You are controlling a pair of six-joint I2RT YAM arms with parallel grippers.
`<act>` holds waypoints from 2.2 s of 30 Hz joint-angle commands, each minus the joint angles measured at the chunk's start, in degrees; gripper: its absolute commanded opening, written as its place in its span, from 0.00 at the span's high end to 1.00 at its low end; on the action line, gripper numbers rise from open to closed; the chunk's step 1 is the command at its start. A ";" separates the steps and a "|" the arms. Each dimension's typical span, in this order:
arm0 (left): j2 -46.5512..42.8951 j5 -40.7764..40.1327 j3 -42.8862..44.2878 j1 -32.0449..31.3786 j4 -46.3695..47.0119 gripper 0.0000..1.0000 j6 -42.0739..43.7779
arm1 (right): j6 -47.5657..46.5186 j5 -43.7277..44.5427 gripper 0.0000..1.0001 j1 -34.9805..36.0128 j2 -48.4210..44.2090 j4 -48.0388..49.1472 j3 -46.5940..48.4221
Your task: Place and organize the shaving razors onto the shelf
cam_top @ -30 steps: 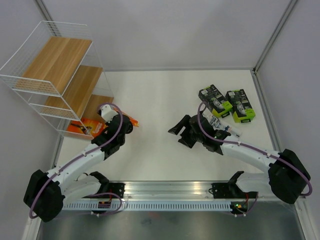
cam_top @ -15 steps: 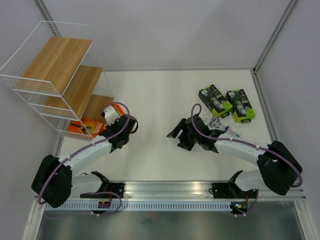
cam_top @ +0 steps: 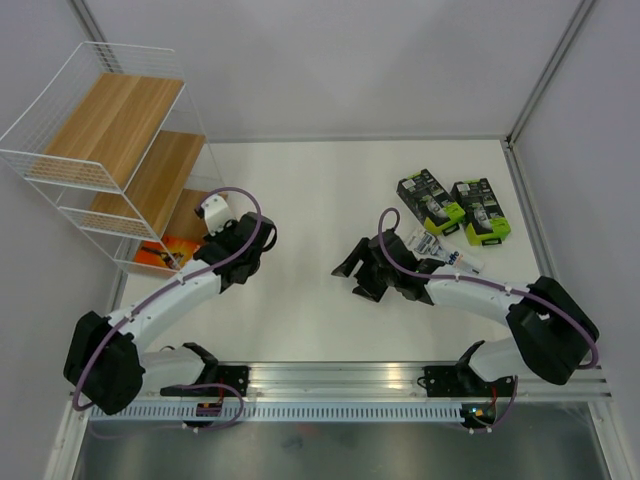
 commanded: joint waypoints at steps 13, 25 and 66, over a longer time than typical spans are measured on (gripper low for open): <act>-4.17 1.50 3.07 0.14 -0.10 0.98 3.66 | -0.36 -2.03 0.18 -0.14 3.35 2.51 1.22; -0.83 19.39 -5.81 0.05 2.01 0.98 -3.91 | -1.77 -2.38 0.18 -0.14 4.50 1.63 1.49; 7.08 18.24 7.11 6.12 -5.90 0.26 -0.84 | -1.94 -3.70 0.16 -0.14 4.59 3.22 -0.71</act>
